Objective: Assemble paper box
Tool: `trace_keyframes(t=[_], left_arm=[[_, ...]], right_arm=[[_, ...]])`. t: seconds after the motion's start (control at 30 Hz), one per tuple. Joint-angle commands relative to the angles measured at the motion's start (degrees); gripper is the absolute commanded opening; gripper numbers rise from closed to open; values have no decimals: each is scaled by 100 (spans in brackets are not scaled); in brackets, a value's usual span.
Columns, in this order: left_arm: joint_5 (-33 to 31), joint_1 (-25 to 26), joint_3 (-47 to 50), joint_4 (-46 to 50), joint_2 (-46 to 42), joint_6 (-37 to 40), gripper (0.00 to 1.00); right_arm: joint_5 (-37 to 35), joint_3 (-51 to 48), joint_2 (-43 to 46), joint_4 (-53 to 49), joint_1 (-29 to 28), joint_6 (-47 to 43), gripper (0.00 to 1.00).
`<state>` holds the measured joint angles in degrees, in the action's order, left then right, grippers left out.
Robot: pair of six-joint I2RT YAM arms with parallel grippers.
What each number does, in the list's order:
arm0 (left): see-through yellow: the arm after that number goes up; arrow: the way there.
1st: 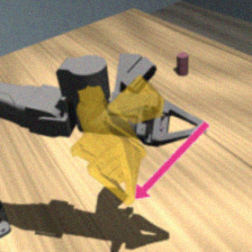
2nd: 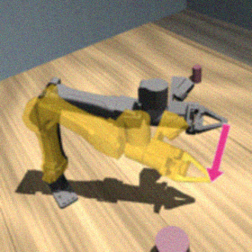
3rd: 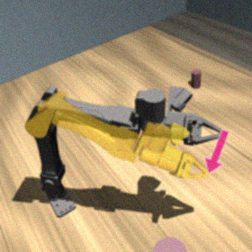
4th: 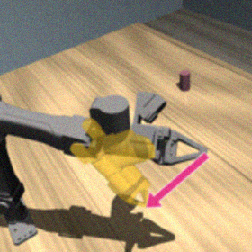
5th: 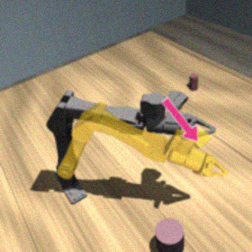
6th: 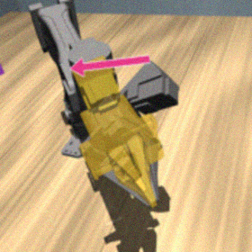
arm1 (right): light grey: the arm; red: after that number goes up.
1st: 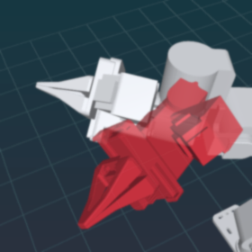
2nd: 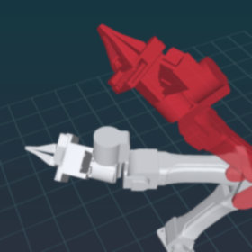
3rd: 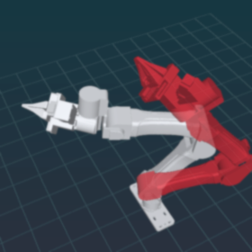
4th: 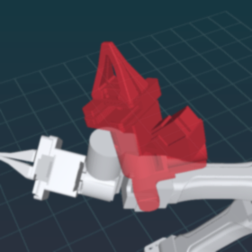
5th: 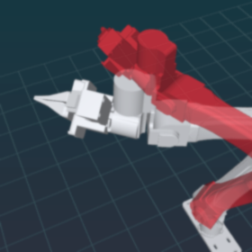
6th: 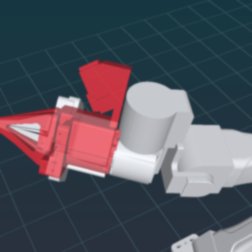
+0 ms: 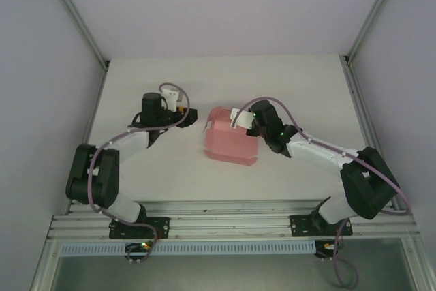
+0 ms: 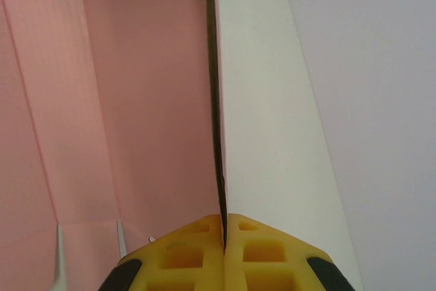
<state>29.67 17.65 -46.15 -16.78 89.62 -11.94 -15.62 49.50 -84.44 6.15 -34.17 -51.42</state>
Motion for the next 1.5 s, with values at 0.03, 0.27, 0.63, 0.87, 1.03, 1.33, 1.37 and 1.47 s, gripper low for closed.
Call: trace_keyframes(t=[0.03,0.27,0.63,0.87,1.03,1.33,1.37,1.47], left_arm=[[657,273,-252,140,281,476,61],[1126,515,-445,183,555,647,54],[570,595,-87,350,489,705,55],[617,599,330,38,551,566,55],[553,591,950,-462,291,479,55],[379,748,865,-375,207,674,58],[405,753,791,-341,218,717,58],[550,766,511,-275,308,780,60]], right_arm=[[15,292,-149,24,-33,26,0],[-5,463,-277,-100,-47,127,0],[-637,233,-585,59,-360,-308,0],[-1091,-51,-877,649,-598,-697,0],[-1666,-240,-1070,1076,-778,-1151,0],[-1777,-430,-917,1373,-989,-1190,0],[-1786,-415,-910,1335,-1002,-1178,0],[-1818,-439,-878,1382,-1012,-1177,0]])
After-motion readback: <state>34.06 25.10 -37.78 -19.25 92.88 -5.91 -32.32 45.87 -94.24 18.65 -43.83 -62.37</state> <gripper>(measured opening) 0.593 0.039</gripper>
